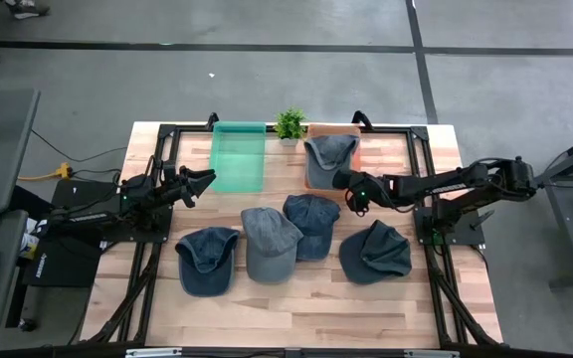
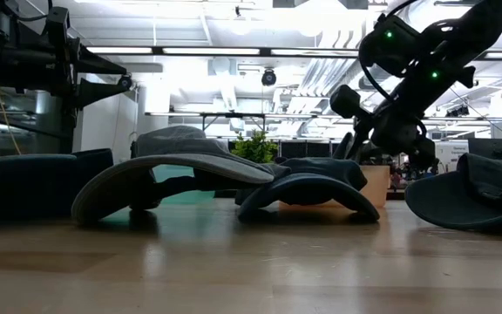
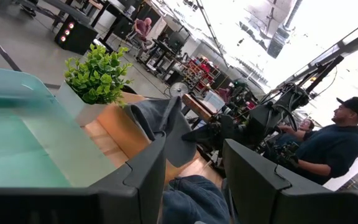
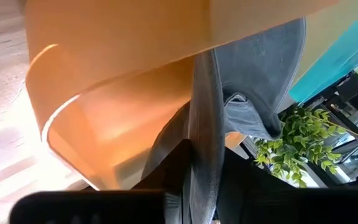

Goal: Pick & Place hat
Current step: Put the right light gray cap into the orange bin, then put the light gray cap into the orange bin

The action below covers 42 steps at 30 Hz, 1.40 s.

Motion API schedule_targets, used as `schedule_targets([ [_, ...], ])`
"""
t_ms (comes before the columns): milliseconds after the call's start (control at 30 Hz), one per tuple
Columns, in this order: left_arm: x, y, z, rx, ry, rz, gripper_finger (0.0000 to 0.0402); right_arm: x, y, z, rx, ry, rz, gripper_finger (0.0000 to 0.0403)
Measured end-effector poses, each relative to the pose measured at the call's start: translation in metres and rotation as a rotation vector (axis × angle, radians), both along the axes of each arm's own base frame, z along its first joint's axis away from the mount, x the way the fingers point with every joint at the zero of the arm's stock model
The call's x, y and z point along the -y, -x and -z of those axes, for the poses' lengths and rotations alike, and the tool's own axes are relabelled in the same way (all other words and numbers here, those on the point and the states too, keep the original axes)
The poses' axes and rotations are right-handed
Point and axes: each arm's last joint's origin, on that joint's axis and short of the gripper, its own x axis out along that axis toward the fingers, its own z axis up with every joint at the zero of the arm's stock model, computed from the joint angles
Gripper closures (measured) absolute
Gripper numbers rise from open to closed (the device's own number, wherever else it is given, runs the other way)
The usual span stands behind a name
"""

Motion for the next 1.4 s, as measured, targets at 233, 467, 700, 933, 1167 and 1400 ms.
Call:
schedule_targets([
  [233,0.000,0.000,0.000,0.000,0.000,0.000,0.0243,0.010,0.000,-0.003,0.039,0.016,0.055,0.0337],
  [467,0.000,0.000,0.000,0.000,0.000,0.000,0.0243,0.013,-0.001,-0.004,0.078,-0.006,0.060,0.0297],
  [700,0.000,0.000,0.000,0.000,0.000,0.000,0.0243,0.015,0.000,-0.006,0.099,0.033,0.119,0.0247],
  [933,0.000,0.000,0.000,0.000,0.000,0.000,0.0243,0.018,0.000,-0.010,0.135,0.105,0.217,0.0215],
  [1167,0.000,0.000,0.000,0.000,0.000,0.000,0.0243,0.024,0.004,-0.012,0.148,0.155,0.312,0.0215],
  [1400,0.000,0.000,0.000,0.000,0.000,0.000,0.0243,0.023,0.013,-0.035,0.265,0.198,0.379,0.0215],
])
